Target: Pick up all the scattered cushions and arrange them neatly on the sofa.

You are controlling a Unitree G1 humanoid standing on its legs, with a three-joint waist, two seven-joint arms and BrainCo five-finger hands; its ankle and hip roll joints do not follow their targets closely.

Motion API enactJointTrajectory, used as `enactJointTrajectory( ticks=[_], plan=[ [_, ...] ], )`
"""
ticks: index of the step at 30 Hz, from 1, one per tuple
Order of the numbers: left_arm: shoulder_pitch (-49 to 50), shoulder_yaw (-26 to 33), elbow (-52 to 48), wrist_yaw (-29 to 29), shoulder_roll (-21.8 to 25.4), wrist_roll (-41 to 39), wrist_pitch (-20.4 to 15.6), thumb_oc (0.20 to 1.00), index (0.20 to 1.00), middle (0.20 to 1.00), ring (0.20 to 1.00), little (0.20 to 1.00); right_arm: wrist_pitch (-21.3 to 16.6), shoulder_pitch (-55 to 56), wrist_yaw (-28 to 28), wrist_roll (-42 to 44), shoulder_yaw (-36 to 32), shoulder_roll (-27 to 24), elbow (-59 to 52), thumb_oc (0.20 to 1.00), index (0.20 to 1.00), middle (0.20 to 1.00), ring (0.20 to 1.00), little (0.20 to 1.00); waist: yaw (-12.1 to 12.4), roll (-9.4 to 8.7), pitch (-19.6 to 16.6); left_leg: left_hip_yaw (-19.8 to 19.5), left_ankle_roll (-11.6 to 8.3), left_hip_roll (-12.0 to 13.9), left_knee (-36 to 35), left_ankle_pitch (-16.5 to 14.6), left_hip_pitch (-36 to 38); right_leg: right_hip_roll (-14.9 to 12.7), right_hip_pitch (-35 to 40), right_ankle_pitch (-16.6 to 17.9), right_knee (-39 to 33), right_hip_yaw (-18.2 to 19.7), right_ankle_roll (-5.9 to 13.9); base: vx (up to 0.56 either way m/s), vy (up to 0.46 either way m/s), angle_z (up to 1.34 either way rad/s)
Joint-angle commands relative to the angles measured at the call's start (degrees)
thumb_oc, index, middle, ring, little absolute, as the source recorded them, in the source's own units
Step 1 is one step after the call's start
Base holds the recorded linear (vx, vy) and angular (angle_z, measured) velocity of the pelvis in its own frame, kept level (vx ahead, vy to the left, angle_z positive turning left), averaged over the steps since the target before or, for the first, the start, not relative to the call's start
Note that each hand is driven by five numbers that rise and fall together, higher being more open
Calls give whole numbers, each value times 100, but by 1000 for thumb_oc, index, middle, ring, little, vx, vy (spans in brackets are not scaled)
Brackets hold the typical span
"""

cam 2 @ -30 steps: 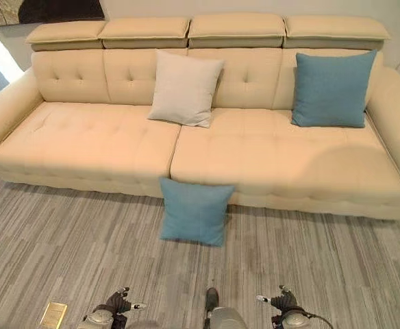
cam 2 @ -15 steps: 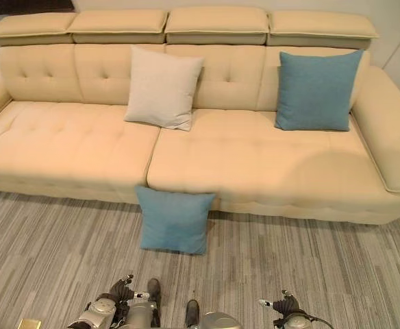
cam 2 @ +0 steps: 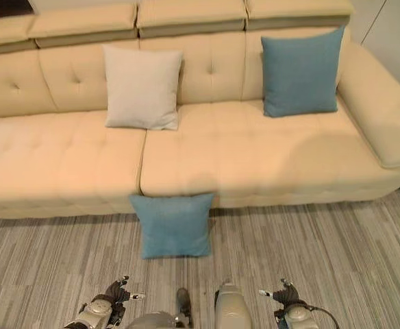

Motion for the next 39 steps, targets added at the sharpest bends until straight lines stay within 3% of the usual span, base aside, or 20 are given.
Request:
enactJointTrajectory(
  ticks=[1,2,5,7,9,12,14,16,17,20,22,30,39],
  plan=[
    [4,51,-55,39,23,60,-134,1000,1000,1000,1000,1000,-117,27,-18,-35,-46,-256,144,1000,1000,1000,1000,1000,-15,-179,-141,-528,-382,-52,710,-1105,202,250,795,754,-1404,42,-84,147,-179,98],
    [-5,18,-47,36,6,77,-118,1000,1000,1000,1000,1000,-126,77,-9,-8,-54,-245,140,1000,1000,1000,1000,1000,-46,-205,-177,-580,-434,-45,796,-1141,180,352,824,728,-1372,228,-159,154,-211,129],
    [-11,-33,-80,-11,-36,93,-136,1000,1000,1000,1000,1000,-137,169,-8,15,-126,-269,154,1000,1000,1000,1000,1000,-65,-226,-221,-462,-627,64,1108,-1245,140,291,983,680,-1412,75,-233,92,-160,80],
    [-76,-160,-214,-55,-80,114,-135,1000,1000,1000,1000,1000,-177,192,-14,119,-180,-311,135,1000,1000,1000,1000,1000,-134,-294,-113,-197,-843,374,2419,-968,-414,203,1293,559,-1512,-92,-426,84,-220,62],
    [-141,-245,-294,-62,-97,113,-120,1000,1000,1000,1000,1000,-155,188,-11,147,-148,-365,91,1000,1000,1000,1000,1000,-71,-365,9,-151,-857,576,2781,-725,-882,200,1530,391,-1532,-95,-580,94,-83,56],
    [-147,-283,-319,-56,-98,122,-105,1000,1000,1000,1000,1000,-162,218,-11,167,-190,-388,78,1000,1000,1000,1000,1000,-52,-377,-33,-156,-875,807,2049,-662,-883,144,1622,256,-1549,-161,-537,137,39,8],
    [-168,-339,-327,-23,-91,113,-103,1000,1000,1000,1000,1000,-156,205,-47,163,-192,-414,15,1000,1000,1000,1000,1000,-5,-334,-21,-377,-983,947,1589,-315,-1109,163,1684,96,-1494,-130,-531,147,97,28],
    [-183,-346,-342,-41,-85,74,-90,1000,1000,1000,1000,1000,-149,180,-44,140,-179,-423,5,1000,1000,1000,1000,1000,21,-311,-19,-570,-1018,924,1470,-307,-1063,191,1681,46,-1434,-38,-531,127,120,7],
    [-195,-357,-346,-21,-86,50,-99,1000,1000,1000,1000,1000,-149,162,-37,81,-172,-447,-24,1000,1000,1000,1000,1000,37,-271,-25,-871,-1076,815,1460,-338,-1040,166,1655,5,-1260,71,-490,129,192,-36],
    [-207,-366,-374,-14,-82,11,-110,1000,1000,1000,1000,1000,-124,161,-20,28,-183,-451,-16,1000,1000,1000,1000,1000,31,-246,-49,-807,-1067,778,1392,-421,-956,53,1635,23,-1213,70,-423,105,195,-46],
    [-300,-388,-422,22,-22,-14,-146,1000,1000,1000,1000,1000,-132,87,-56,28,-202,-434,11,1000,1000,1000,1000,1000,59,-273,-88,-684,-993,685,1327,-539,-909,-168,1541,147,-1239,62,-255,44,220,-17],
    [-448,-252,-628,175,195,-210,-282,1000,1000,1000,1000,1000,-172,-260,-200,43,-134,-446,-110,1000,1000,1000,1000,1000,196,-355,46,-238,-739,511,1618,-933,-1182,-583,1108,528,-1360,185,91,-39,137,-27],
    [-893,-134,-1461,1027,371,-646,-677,1000,1000,1000,1000,1000,-328,-557,-897,-56,-133,-439,-537,1000,1000,1000,1000,1000,151,-341,426,-83,-674,419,1864,-977,-1856,-701,334,826,-1344,323,158,-96,27,-6]
  ],
)
